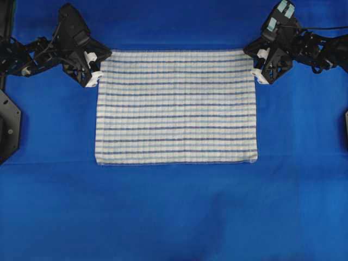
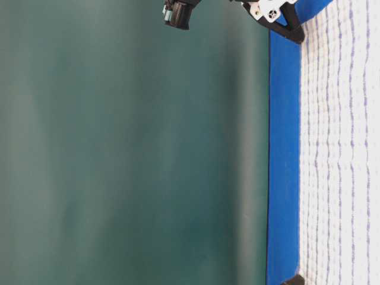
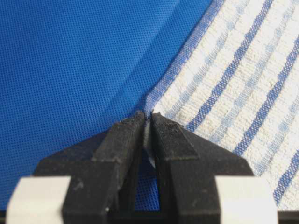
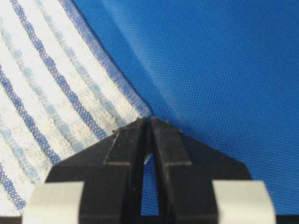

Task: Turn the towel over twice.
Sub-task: 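Pinch the far left and far right towel corners with both grippers, then lift the far towel edge high with both grippers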

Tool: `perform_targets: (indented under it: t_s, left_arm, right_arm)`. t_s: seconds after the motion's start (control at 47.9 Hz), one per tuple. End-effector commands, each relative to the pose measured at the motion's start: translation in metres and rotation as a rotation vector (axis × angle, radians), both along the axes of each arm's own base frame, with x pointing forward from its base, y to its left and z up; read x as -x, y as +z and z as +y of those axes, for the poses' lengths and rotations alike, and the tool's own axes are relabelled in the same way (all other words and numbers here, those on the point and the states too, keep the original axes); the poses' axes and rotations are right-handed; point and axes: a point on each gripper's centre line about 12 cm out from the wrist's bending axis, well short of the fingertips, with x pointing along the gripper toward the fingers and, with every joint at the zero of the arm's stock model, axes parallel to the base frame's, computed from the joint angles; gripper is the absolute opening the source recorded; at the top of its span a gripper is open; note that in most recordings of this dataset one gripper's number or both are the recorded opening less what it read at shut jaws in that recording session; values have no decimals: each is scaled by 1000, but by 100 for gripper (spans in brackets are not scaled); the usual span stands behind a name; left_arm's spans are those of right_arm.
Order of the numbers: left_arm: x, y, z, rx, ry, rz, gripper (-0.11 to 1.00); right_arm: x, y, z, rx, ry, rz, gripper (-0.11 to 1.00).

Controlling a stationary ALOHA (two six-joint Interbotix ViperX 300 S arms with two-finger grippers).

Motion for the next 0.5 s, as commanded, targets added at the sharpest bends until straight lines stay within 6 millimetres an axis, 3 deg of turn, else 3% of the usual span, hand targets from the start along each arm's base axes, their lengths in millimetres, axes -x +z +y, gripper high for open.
perform_targets:
  t_s: [0.0, 0.23, 0.48]
  left_arm:
    - [-2, 5, 1, -10, 0, -15, 4]
    - [-8, 17, 5, -35, 1, -56, 5]
    - [-22, 61, 15, -101, 2, -154, 5]
  right_arm:
    - [-1, 5, -3, 8, -5, -11, 6]
    - [-3, 18, -6, 25, -17, -44, 6]
    - [6, 55, -22, 75, -70, -105, 6]
